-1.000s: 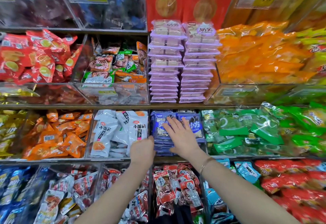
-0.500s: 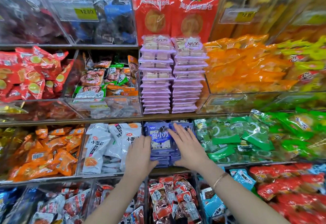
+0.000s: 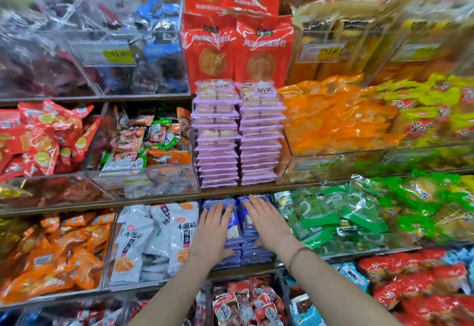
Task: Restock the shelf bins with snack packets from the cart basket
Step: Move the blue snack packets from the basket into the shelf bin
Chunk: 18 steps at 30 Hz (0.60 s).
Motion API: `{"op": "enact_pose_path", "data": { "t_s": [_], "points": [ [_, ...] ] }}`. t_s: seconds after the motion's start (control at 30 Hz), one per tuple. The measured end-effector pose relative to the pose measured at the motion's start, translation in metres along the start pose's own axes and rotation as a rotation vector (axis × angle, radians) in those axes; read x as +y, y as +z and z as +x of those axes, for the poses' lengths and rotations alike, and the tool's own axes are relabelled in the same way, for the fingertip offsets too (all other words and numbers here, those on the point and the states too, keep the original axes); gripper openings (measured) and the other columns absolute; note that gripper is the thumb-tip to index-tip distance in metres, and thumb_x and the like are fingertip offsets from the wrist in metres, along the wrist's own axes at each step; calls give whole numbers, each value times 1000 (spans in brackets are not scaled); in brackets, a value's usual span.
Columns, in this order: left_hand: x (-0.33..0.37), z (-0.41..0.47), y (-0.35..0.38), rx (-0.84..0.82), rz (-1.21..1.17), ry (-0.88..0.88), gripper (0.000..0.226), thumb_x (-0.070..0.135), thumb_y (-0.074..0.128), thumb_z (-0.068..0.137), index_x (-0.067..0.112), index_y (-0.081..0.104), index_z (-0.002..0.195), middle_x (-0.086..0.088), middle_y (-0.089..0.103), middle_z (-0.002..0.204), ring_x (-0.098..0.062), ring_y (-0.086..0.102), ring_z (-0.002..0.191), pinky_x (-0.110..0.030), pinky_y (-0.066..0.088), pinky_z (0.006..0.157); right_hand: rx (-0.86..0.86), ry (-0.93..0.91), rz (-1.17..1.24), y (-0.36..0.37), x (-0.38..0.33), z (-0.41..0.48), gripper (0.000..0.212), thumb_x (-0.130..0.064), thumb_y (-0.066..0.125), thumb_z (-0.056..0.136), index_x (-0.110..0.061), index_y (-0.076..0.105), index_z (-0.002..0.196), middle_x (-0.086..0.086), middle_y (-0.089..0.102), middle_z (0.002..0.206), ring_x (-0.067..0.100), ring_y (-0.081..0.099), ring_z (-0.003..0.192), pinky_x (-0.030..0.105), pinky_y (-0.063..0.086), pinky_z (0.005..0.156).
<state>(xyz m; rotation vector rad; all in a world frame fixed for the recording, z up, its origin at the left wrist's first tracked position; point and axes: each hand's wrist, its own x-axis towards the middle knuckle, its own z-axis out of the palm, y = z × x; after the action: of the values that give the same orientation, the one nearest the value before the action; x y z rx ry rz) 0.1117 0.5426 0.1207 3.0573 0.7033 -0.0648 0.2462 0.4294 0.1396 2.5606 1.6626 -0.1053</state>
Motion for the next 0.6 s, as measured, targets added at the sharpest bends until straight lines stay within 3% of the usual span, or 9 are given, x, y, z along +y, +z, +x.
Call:
{"op": "enact_pose_path", "data": {
  "t_s": [0.17,0.37,0.43,0.5,0.57,0.6],
  "points": [
    [1,1,-5,-1,-24,38,124,71,63,70,16,-12,151,-9,-12,160,-28,-10,147,-42,-9,117,-74,-53,116,-9,7,-4,124,-47,79,67,-16,-6,151,3,-8,159,21,-5,147,34,-2,119],
    [-3,-4,-21,46,-103,154,130,87,49,62,18,-16,150,-1,-17,159,-20,-15,147,-37,-17,114,-69,-97,250,-26,17,-15,113,-45,77,71,-21,1,152,-2,-9,159,17,-5,147,28,0,117],
    [-4,-8,-36,54,-181,204,123,85,49,65,18,-6,153,1,-8,160,-18,-7,148,-35,-8,118,-56,-118,273,-34,16,-21,106,-43,74,76,-22,4,152,-3,-6,160,15,-3,147,26,1,116],
    [-8,-13,-59,116,-299,213,104,74,55,72,16,22,151,0,23,156,-19,21,144,-29,16,118,-7,-128,313,-49,17,-25,95,-41,69,80,-22,11,152,-4,1,160,13,3,146,27,8,118],
    [-14,-14,-85,322,-425,177,64,59,64,77,19,51,125,5,53,122,-16,51,116,-25,40,95,86,-135,364,-73,20,-28,83,-40,65,83,-24,19,150,-7,11,158,10,12,144,27,17,117],
    [-18,-13,-101,448,-462,148,48,53,69,76,21,55,109,8,55,103,-14,55,98,-23,44,81,144,-142,375,-88,21,-28,78,-40,63,84,-26,22,149,-8,17,156,10,16,142,26,20,116]
  ]
}}
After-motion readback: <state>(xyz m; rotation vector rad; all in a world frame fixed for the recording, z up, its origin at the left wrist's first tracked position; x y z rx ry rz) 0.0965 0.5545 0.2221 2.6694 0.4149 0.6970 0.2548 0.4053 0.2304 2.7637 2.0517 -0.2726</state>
